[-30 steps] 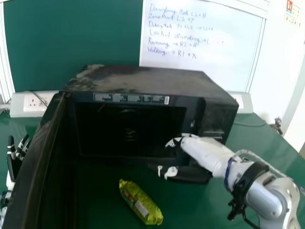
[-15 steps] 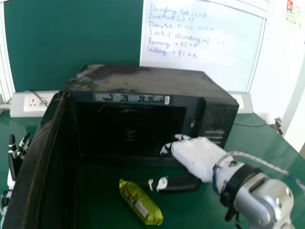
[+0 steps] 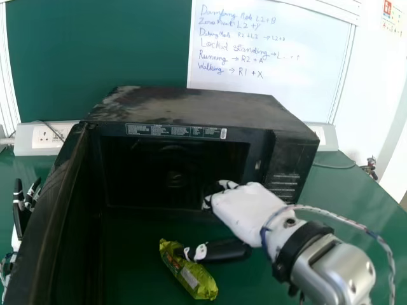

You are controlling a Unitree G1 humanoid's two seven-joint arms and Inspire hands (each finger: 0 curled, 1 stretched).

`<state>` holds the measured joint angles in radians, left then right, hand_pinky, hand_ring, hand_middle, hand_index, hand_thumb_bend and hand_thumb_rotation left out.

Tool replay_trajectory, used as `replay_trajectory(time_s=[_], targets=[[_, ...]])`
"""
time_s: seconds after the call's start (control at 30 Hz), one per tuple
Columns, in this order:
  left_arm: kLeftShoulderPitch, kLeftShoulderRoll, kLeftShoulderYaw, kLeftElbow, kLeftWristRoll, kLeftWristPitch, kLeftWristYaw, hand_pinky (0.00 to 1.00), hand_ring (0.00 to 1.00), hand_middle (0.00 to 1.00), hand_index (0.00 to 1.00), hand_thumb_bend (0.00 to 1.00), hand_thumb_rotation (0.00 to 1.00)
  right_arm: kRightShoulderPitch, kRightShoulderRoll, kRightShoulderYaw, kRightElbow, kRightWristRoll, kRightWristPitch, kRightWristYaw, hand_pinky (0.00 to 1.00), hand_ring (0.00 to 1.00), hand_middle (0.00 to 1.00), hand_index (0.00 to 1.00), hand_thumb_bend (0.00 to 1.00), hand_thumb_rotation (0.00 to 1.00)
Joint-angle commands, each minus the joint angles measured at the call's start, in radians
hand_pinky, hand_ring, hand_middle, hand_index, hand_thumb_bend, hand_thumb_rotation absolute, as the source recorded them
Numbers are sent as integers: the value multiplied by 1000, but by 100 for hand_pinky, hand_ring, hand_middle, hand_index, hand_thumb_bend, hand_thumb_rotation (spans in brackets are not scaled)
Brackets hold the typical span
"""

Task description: Put biscuit inside oven

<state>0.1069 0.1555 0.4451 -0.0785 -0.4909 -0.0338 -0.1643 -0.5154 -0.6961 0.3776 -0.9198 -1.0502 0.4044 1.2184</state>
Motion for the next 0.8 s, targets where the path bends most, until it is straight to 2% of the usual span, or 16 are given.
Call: replay_trajectory(time_s=[0.0, 0.2, 0.33, 0.5, 0.63, 0.77], targets=[[-4, -6, -10, -19, 4, 3, 1, 82, 87, 89, 93, 95, 60, 11, 34, 5, -2, -44, -32, 31, 62, 71, 74, 74, 100, 65], [-2, -10, -13, -30, 1, 10, 7, 82, 88, 89, 93, 94, 60, 21, 135, -10, 3, -124, -98, 93, 61, 70, 73, 74, 100, 67], [-2, -12, -12, -36, -8, 16, 3, 83, 88, 89, 93, 95, 60, 43, 176, -29, 2, -145, -150, 91, 61, 71, 74, 75, 100, 69], [-2, -14, -9, -42, -5, 18, 8, 82, 88, 89, 93, 95, 59, 62, 247, -37, 3, -188, -175, 136, 66, 76, 78, 78, 100, 65], [-1, -15, -6, -43, -4, 15, 9, 82, 87, 88, 92, 96, 59, 69, 287, -42, 12, -207, -200, 173, 63, 75, 78, 80, 100, 63], [6, -12, -5, -53, -4, 20, 10, 83, 88, 89, 93, 95, 60, 81, 328, -45, 28, -226, -215, 195, 68, 79, 82, 83, 100, 60]])
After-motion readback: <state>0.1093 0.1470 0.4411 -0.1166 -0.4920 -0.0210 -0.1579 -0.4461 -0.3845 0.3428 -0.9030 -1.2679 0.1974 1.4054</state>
